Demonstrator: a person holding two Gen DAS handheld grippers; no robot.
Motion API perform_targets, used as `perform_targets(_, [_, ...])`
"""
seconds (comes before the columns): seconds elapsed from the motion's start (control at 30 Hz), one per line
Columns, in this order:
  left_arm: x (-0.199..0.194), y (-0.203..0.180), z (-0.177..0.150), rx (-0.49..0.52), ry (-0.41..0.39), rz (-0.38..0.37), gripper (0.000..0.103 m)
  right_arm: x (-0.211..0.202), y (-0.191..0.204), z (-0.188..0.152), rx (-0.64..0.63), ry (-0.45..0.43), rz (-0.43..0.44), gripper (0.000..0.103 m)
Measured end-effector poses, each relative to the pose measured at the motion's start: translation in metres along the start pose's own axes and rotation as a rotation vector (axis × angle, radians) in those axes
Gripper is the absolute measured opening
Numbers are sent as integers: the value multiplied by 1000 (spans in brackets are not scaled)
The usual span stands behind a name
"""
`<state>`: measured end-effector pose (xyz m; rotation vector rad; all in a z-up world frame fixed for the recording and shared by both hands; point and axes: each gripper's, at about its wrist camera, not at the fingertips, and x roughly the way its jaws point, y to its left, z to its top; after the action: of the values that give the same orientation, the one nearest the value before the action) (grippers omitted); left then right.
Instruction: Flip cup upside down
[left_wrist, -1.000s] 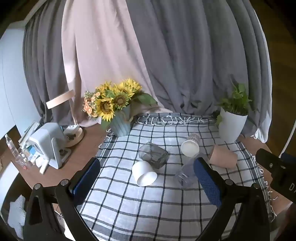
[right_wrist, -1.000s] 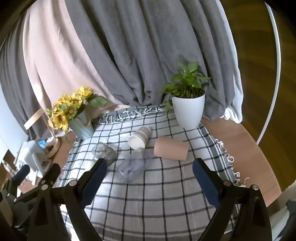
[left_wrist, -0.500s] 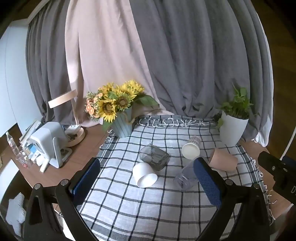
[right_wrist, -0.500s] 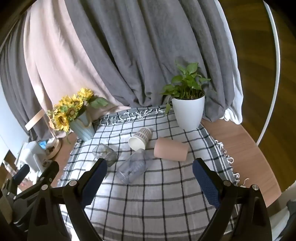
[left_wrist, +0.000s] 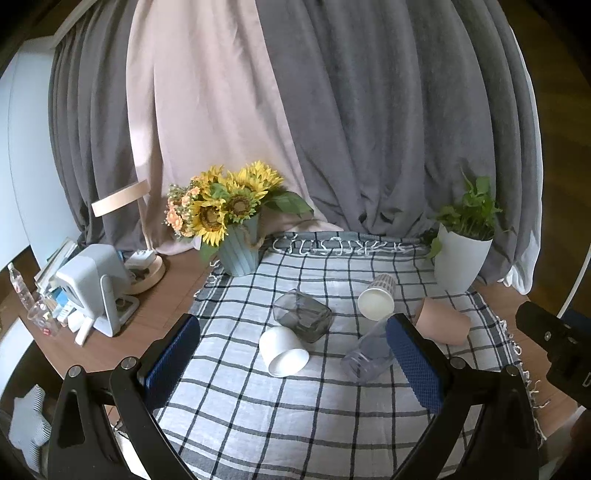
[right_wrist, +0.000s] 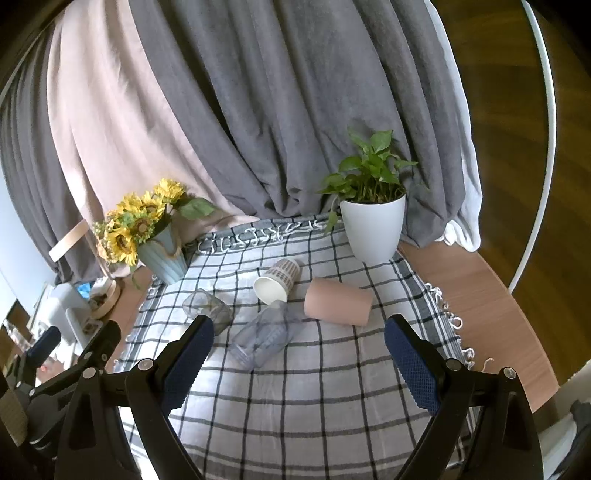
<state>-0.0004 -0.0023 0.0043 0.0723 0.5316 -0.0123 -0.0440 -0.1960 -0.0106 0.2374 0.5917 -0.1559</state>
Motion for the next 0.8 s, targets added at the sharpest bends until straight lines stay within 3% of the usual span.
perform_targets(0.8, [3,1,10,-4,0,-10,103,2,2,3,1,6,4,94])
